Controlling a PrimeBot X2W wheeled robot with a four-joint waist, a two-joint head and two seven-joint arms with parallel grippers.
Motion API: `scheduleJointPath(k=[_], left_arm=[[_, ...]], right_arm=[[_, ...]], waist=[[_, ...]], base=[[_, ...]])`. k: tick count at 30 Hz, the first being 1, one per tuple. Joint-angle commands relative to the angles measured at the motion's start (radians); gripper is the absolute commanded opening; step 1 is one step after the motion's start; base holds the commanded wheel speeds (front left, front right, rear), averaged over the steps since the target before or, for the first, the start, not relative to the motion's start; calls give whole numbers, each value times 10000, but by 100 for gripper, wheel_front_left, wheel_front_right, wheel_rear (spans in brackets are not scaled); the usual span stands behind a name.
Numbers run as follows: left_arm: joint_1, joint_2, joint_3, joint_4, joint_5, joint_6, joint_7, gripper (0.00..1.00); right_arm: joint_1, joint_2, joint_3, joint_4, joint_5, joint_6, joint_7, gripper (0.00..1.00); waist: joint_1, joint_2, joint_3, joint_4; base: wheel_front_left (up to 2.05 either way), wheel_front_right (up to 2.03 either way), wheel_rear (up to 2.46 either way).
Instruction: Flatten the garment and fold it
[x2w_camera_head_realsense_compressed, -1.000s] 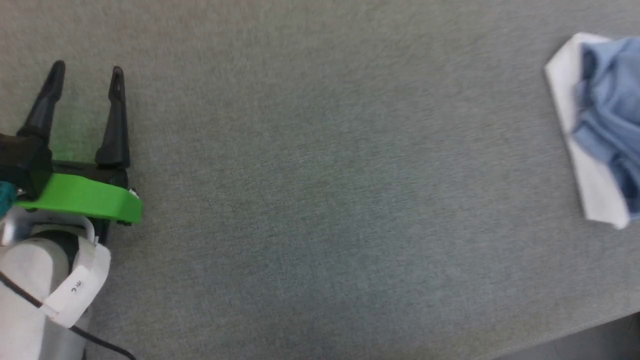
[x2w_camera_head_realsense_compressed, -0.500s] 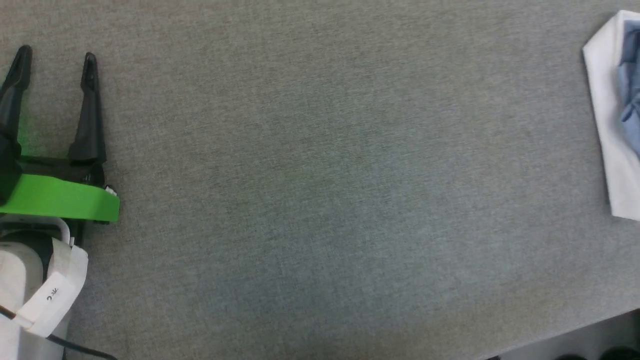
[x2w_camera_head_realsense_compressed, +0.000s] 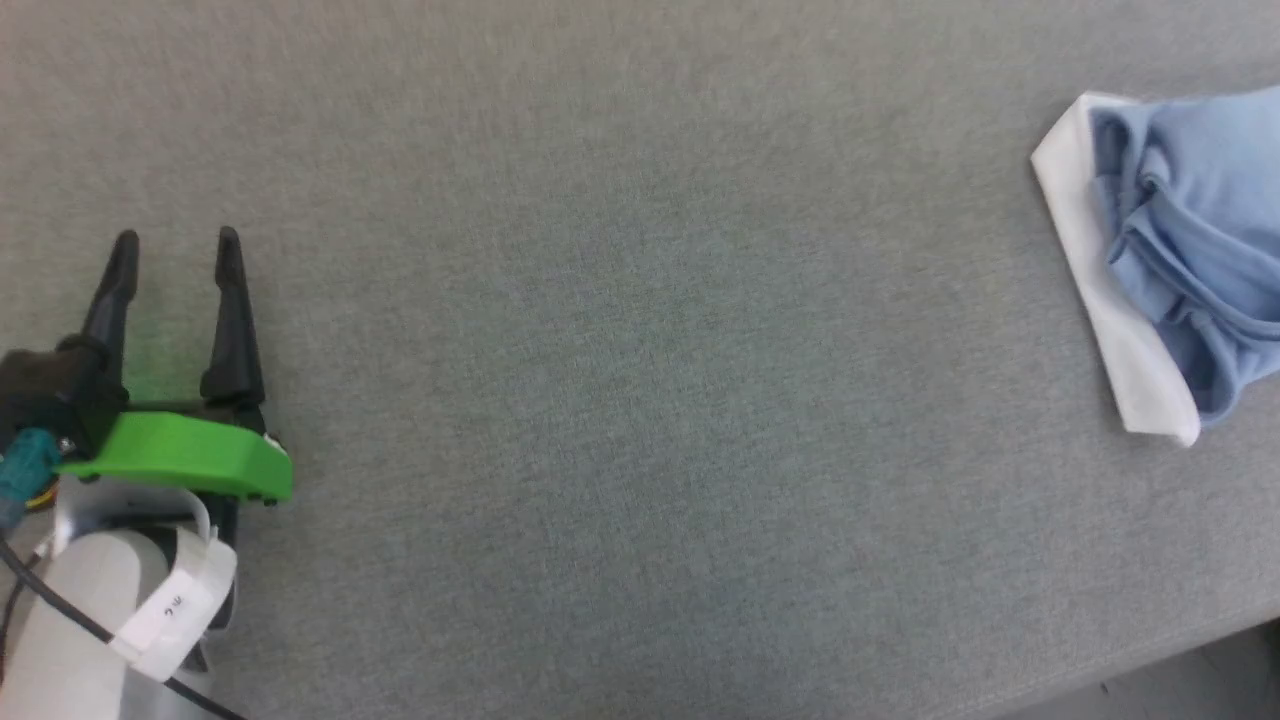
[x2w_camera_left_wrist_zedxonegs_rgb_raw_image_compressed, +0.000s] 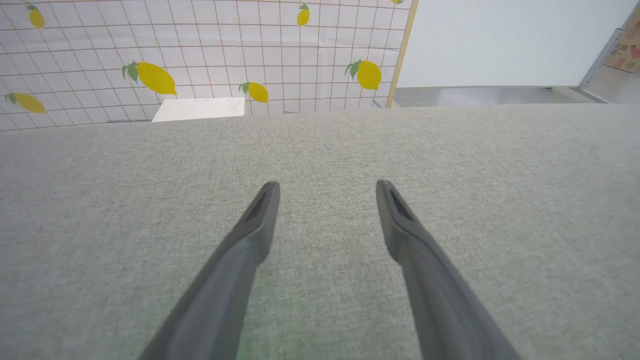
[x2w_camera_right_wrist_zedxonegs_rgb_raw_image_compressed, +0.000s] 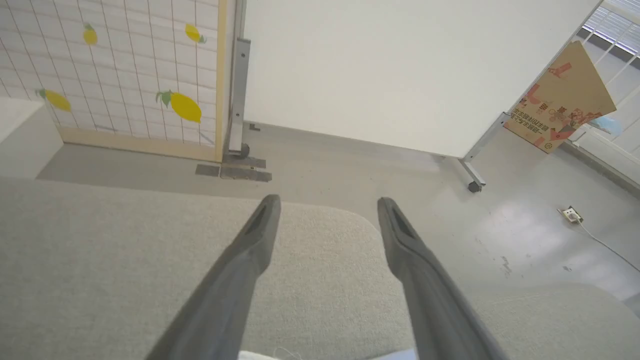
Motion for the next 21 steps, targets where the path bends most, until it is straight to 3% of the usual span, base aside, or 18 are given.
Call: scheduleJointPath(k=[1, 12, 21], left_arm=[[100, -86, 32, 180, -106, 84, -212, 100], [361, -791, 33, 1432, -482, 93, -1190, 100], [567, -1155, 159, 1901, -618, 65, -1492, 100]], right_arm=[[174, 342, 28, -161, 124, -17, -349, 100], [2267, 2728, -322, -1190, -128, -17, -3195, 100], [4416, 3999, -658, -1470, -585, -17, -4889, 100]], waist=[[0, 0, -1187, 237], [0, 0, -2936, 1446], [0, 0, -3818, 2394]], base=[[0, 0, 0], [0, 0, 0], [0, 0, 0]])
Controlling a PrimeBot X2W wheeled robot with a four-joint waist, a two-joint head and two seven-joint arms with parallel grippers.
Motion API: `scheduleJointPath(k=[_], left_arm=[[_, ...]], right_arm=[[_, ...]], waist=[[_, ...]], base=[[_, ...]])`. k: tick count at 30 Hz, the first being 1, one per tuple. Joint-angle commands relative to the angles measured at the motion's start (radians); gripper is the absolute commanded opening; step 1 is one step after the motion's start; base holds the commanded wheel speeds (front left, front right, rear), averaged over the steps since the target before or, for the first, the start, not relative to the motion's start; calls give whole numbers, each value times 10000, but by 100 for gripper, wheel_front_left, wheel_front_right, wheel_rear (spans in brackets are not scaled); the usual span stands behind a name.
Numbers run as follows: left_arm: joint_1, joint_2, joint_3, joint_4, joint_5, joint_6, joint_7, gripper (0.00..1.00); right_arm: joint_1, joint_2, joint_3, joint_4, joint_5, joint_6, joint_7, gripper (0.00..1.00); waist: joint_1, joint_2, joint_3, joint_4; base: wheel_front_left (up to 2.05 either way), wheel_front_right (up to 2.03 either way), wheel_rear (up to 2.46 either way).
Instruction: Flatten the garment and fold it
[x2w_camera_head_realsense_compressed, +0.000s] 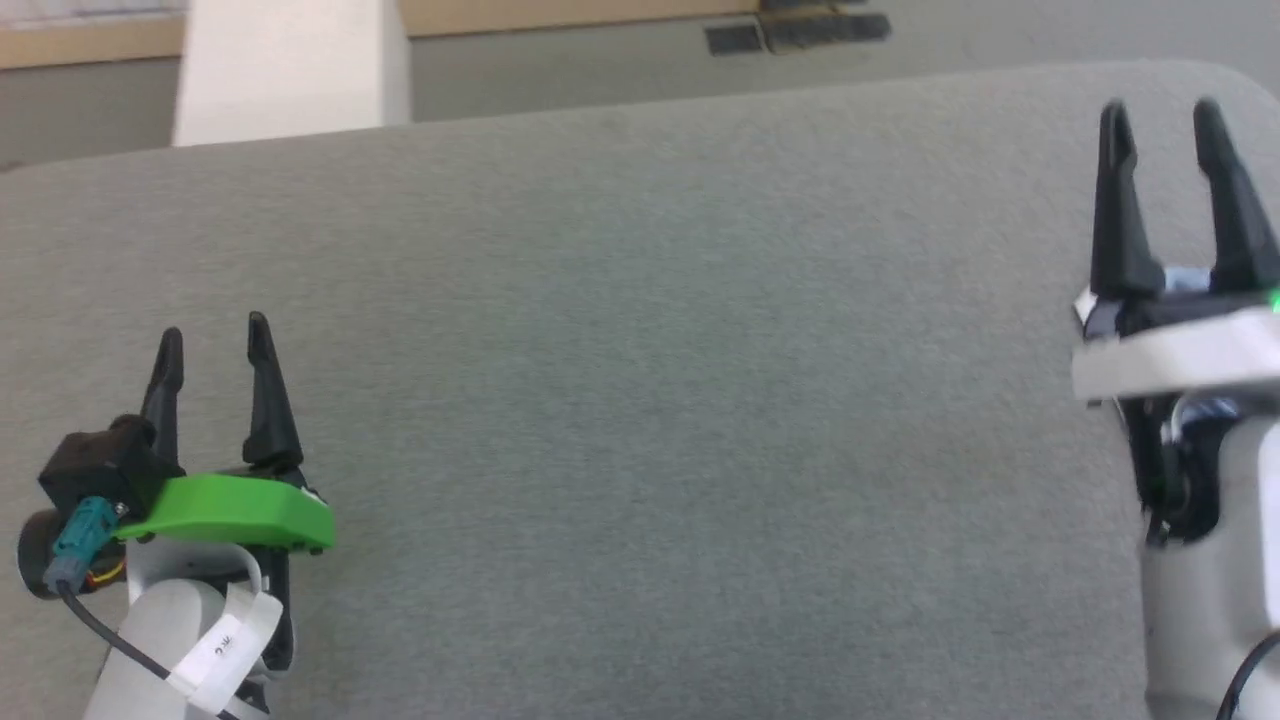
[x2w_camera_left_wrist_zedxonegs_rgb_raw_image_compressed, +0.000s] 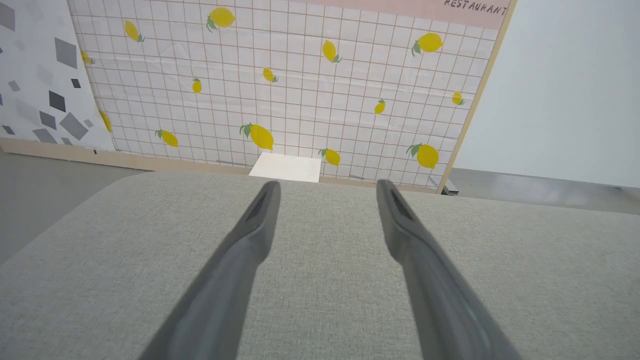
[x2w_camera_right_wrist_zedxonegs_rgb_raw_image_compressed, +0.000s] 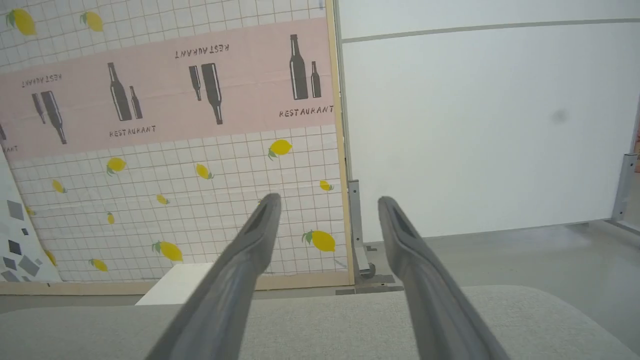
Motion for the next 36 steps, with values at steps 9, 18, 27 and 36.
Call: scheduleJointPath(k=[9, 18, 27, 36], left_arm=[[390, -415, 190, 368, -242, -211, -156, 100], [789, -675, 395, 558, -370, -547, -172, 100], [955, -667, 45, 1200, -135, -803, -174, 100], [767, -473, -533, 1852, 336, -949, -132, 100]], right_arm=[[1769, 403, 47, 441, -268, -15, -1026, 100], [2863, 422, 633, 928, 11, -15, -1192, 100], [3373, 423, 616, 1543, -150, -15, -753, 100], [3494, 424, 166, 1778, -628, -15, -496, 100]], waist=[[1, 0, -1330, 1505], [1, 0, -1673, 1822], [1, 0, -1711, 1825], [1, 0, -1586, 1713]], base=[[0, 0, 0], [0, 0, 0], [0, 0, 0], [0, 0, 0]])
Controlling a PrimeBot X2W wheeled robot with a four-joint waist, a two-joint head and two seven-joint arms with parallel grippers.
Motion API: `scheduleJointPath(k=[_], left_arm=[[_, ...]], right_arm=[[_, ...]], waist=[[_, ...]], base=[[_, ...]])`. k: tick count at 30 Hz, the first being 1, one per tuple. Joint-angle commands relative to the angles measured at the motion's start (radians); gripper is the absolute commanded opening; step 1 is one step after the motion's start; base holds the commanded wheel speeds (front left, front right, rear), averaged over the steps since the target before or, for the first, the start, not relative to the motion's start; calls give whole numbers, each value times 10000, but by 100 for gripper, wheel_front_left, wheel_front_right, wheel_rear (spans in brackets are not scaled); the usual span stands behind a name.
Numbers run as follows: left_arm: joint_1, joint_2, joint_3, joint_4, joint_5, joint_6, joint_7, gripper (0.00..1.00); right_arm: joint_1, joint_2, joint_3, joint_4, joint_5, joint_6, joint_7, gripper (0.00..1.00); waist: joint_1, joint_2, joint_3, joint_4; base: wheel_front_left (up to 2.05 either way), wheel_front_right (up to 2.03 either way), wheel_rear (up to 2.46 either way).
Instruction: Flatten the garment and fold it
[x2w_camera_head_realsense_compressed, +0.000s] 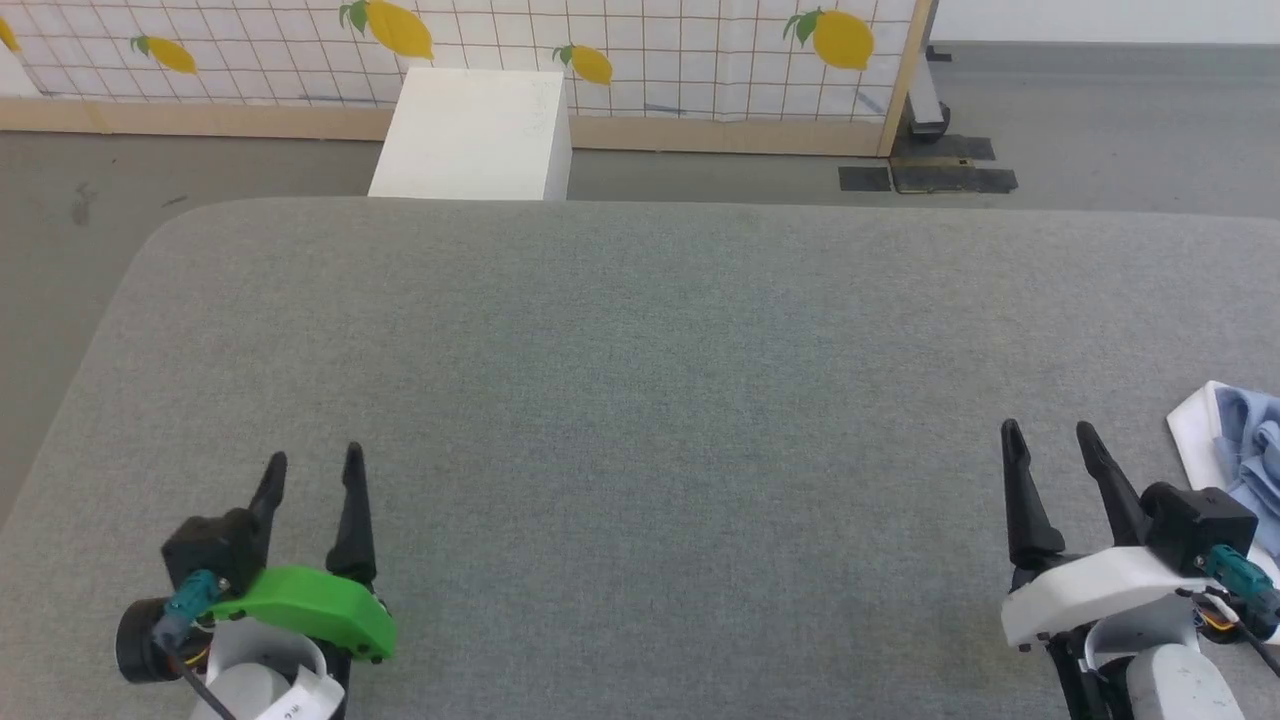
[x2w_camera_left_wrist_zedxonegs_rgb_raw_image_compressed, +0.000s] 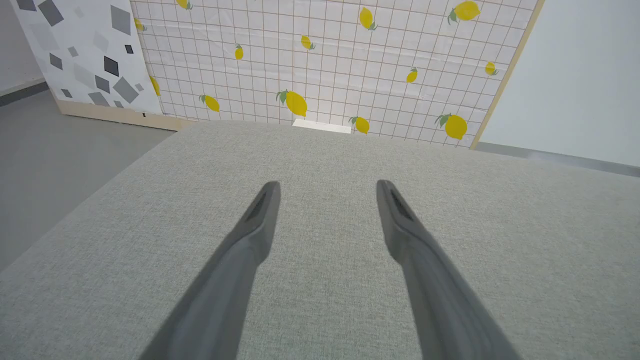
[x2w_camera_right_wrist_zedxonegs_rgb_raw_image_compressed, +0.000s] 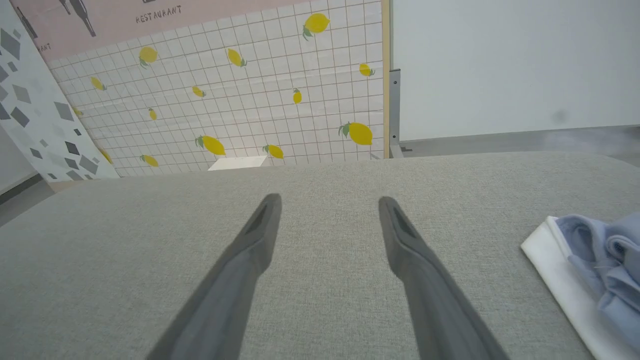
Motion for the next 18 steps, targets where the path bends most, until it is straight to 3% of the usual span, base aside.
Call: scheduleJointPath(k=[1, 18], left_arm=[[-76, 106, -108, 66, 175, -81, -7, 100], [-292, 66, -393, 60, 466, -117, -41, 100]], right_arm=[[175, 10, -29, 28, -78, -15, 13, 100], [286, 10, -218, -111, -175, -15, 284, 100]], waist=[[0, 0, 16, -9], [0, 0, -4, -173]], base=[[0, 0, 0], [0, 0, 0]])
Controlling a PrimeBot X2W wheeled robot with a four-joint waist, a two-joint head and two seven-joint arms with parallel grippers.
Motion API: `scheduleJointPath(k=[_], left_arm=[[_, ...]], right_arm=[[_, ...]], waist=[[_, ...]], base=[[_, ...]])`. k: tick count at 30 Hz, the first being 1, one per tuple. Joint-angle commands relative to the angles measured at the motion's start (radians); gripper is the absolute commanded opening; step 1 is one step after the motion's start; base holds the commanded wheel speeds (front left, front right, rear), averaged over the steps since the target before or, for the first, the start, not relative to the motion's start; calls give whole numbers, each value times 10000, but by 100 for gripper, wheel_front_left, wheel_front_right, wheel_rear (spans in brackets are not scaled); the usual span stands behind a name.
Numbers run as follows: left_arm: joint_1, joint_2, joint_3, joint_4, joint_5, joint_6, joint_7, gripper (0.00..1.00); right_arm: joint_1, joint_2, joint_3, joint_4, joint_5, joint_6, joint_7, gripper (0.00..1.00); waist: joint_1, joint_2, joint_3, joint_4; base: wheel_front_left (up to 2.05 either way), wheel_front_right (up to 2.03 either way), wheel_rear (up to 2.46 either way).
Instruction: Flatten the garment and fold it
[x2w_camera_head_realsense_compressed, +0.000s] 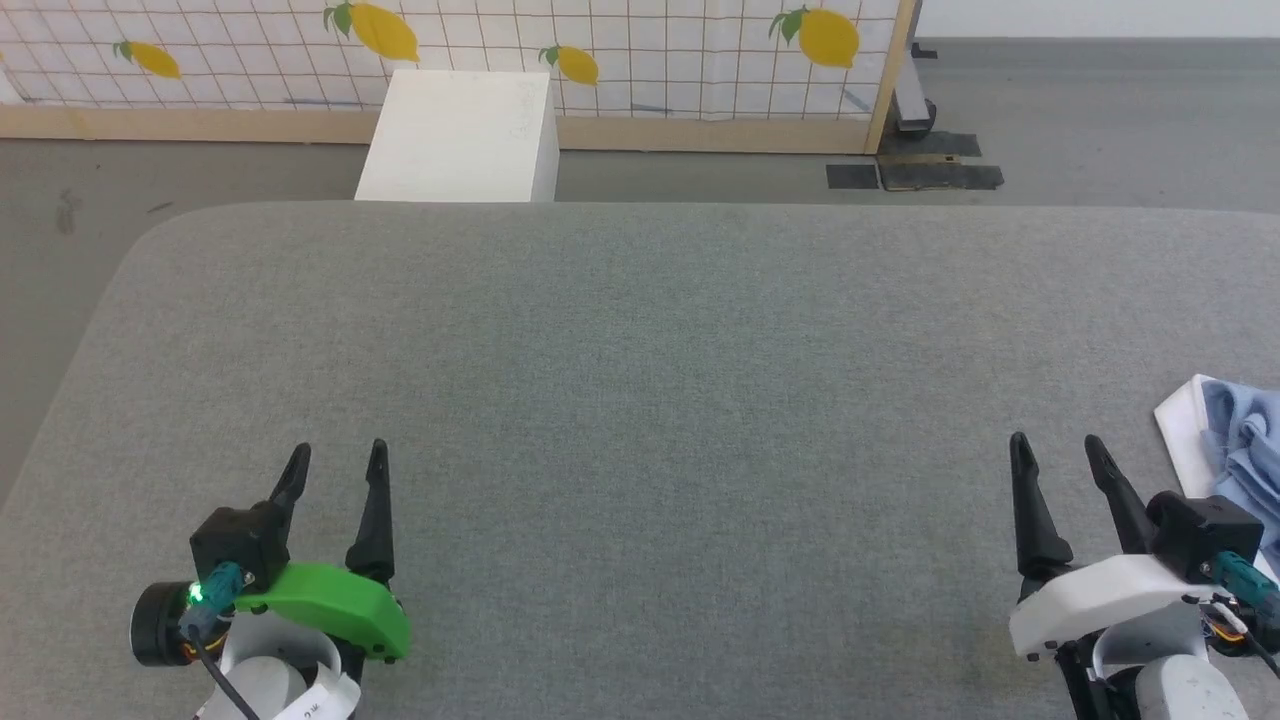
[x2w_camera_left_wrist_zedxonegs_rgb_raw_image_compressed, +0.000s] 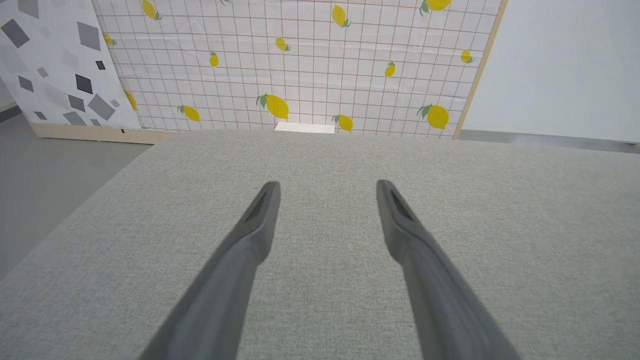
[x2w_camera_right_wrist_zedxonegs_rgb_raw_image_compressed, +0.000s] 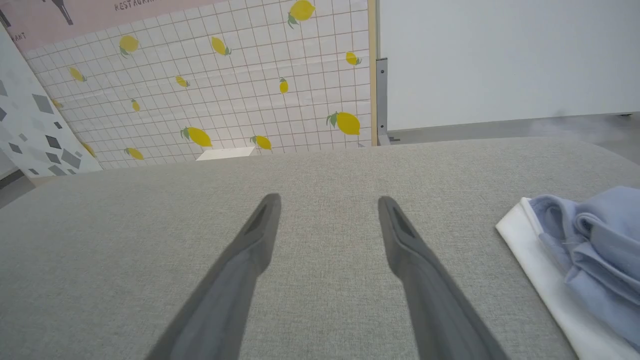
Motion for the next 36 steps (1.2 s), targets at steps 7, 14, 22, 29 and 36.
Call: scheduleJointPath(k=[7, 14, 22, 29, 36], left_arm=[[-115, -66, 28, -51, -104, -30, -43, 100], [-136, -50, 55, 2, -136, -46, -46, 100], [-188, -38, 92, 33, -154, -57, -47, 100], [-208, -37, 128, 70, -174, -73, -48, 100], [26, -61, 122, 9, -84, -35, 34, 0]], right_arm=[[143, 10, -9, -49, -66, -15, 65, 100], [184, 10, 32, -122, -53, -15, 140, 100], [178, 10, 47, -152, -35, -15, 178, 100], [174, 11, 68, -149, -12, -15, 192, 100], [24, 0, 83, -120, -20, 0, 190, 0]], waist=[[0, 0, -27, 2], [0, 0, -49, 0], [0, 0, -24, -12], [0, 0, -24, -19], [0, 0, -31, -20]], base=[[0, 0, 0], [0, 0, 0], [0, 0, 0], [0, 0, 0], [0, 0, 0]])
